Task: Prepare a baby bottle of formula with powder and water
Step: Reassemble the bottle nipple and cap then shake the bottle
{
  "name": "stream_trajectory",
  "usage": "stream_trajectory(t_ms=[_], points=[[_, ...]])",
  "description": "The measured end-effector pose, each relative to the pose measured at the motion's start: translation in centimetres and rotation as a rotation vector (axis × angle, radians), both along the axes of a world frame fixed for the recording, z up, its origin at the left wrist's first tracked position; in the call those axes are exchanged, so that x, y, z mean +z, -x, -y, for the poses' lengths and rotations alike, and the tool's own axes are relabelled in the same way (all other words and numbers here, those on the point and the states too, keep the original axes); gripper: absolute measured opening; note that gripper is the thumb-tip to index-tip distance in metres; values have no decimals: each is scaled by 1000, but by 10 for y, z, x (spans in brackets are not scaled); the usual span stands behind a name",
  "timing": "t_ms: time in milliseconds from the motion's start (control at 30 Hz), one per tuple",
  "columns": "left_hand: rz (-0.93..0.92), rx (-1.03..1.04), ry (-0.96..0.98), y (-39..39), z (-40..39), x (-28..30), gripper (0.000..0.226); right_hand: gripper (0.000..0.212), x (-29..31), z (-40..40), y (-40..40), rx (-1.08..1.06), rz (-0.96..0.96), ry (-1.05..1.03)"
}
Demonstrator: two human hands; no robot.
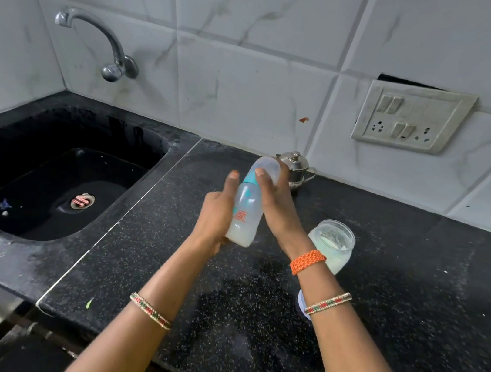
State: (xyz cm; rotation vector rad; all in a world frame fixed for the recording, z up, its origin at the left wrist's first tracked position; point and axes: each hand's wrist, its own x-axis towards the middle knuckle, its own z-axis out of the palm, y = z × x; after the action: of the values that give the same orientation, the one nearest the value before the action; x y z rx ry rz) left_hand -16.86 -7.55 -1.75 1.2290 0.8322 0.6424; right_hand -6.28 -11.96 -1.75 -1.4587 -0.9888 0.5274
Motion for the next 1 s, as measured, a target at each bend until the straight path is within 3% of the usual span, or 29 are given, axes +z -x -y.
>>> stream_trajectory(t_ms=[100,167,233,333,500,600,700,867,933,1000], points=[[-101,80,-128,-2,-25,-6,34,47,0,-2,2,39,75,22],[-160,97,-218,-5,-39,-9,14,81,0,-4,3,39,130,96],[-188,95,-221,-8,-47,-8,14,107,2,-7,4,17,203,123],[-174,97,-184,-13,-50,-5,13,123,3,-8,4,14,254,88],[-143,-6,-53,-16,-49,0,19,127,1,-4,-9,48,205,54],[86,-309,219,-9,-56,7,45,113,2,3,-22,80,107,-10],[307,-486,428,-4,-61,11,38,103,5,9,-31,96,5,-50],[417,-472,469,-8,-58,5,20,101,18,13,-43,82,-8,-125],[380,-399,441,-7,-61,-1,21,98,32,18,-48,-18,-99,-280],[369,-352,436,-4,-66,-5,23,94,49,19,-56,-226,-329,-552]])
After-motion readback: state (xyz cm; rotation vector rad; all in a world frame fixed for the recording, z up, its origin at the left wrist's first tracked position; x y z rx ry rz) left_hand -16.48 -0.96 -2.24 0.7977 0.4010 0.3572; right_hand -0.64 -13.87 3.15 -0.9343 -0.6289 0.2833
